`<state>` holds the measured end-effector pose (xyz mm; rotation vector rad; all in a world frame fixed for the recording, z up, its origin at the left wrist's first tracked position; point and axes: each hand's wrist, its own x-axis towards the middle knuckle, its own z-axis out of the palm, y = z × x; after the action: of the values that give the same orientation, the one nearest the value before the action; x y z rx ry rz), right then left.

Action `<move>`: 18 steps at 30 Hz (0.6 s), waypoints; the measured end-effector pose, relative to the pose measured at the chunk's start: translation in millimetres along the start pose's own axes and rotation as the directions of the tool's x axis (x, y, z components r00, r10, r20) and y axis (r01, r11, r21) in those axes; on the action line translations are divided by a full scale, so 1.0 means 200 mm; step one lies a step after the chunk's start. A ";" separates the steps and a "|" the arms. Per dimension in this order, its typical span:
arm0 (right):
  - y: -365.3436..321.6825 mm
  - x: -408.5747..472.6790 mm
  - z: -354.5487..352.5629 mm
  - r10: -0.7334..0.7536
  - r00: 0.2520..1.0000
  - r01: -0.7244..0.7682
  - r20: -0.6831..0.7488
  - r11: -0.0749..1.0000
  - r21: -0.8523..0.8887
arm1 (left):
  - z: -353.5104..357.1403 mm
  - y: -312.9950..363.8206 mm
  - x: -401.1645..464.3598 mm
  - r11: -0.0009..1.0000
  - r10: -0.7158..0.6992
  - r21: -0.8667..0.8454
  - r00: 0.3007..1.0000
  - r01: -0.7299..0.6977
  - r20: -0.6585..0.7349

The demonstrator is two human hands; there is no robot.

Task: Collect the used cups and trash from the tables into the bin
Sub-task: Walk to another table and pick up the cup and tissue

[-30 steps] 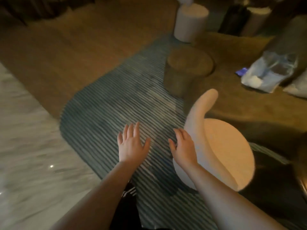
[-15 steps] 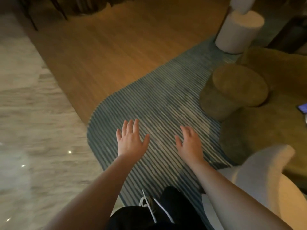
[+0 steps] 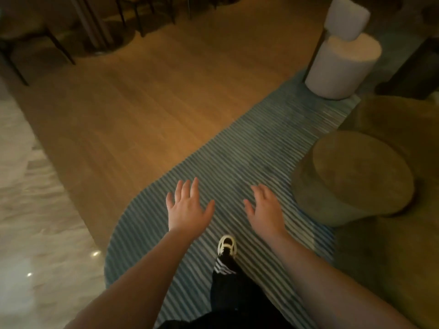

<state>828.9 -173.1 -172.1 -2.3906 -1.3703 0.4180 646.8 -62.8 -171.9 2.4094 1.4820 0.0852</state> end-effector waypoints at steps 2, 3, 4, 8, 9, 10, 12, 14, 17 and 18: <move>0.01 0.33 -0.07 0.004 1.000 -0.004 0.020 1.000 -0.004 | -0.07 0.05 0.34 1.000 0.006 0.017 1.000 -0.006 -0.002; 0.02 0.49 -0.11 0.015 1.000 -0.015 0.025 1.000 0.002 | -0.11 0.08 0.51 1.000 0.010 0.026 1.000 -0.010 -0.011; 0.02 0.63 -0.15 0.027 0.999 -0.028 0.027 1.000 0.011 | -0.15 0.10 0.66 0.999 0.016 0.036 1.000 -0.015 -0.025; 0.04 1.18 -0.26 0.060 0.998 -0.061 0.020 0.998 0.026 | -0.25 0.20 1.23 0.998 0.043 0.044 0.998 -0.041 -0.047; 0.05 1.31 -0.27 0.070 0.997 -0.071 0.026 0.997 0.031 | -0.27 0.23 1.37 0.998 0.048 0.037 0.998 -0.046 -0.051; 0.07 1.45 -0.29 0.080 0.996 -0.081 0.033 0.996 0.035 | -0.27 0.25 1.51 0.998 0.050 0.030 0.997 -0.048 -0.052; 0.09 1.74 -0.30 0.097 0.995 -0.099 0.031 0.994 0.043 | -0.27 0.29 1.81 0.999 0.052 0.016 0.997 -0.051 -0.050; 0.13 2.05 -0.30 0.117 0.993 -0.117 0.001 0.992 0.048 | -0.26 0.33 2.14 0.998 0.062 0.014 0.997 -0.061 -0.053; 0.18 2.57 -0.29 0.154 0.987 -0.151 -0.038 0.986 0.065 | -0.22 0.38 2.71 0.996 0.082 0.028 0.995 -0.080 -0.055; 0.20 2.75 -0.29 0.167 0.985 -0.164 -0.042 0.984 0.070 | -0.21 0.40 2.91 0.996 0.088 0.030 0.995 -0.086 -0.051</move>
<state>1152.7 277.6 -180.9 -2.4519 -1.1241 0.4403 976.6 426.2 -172.1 2.5116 1.4088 0.1491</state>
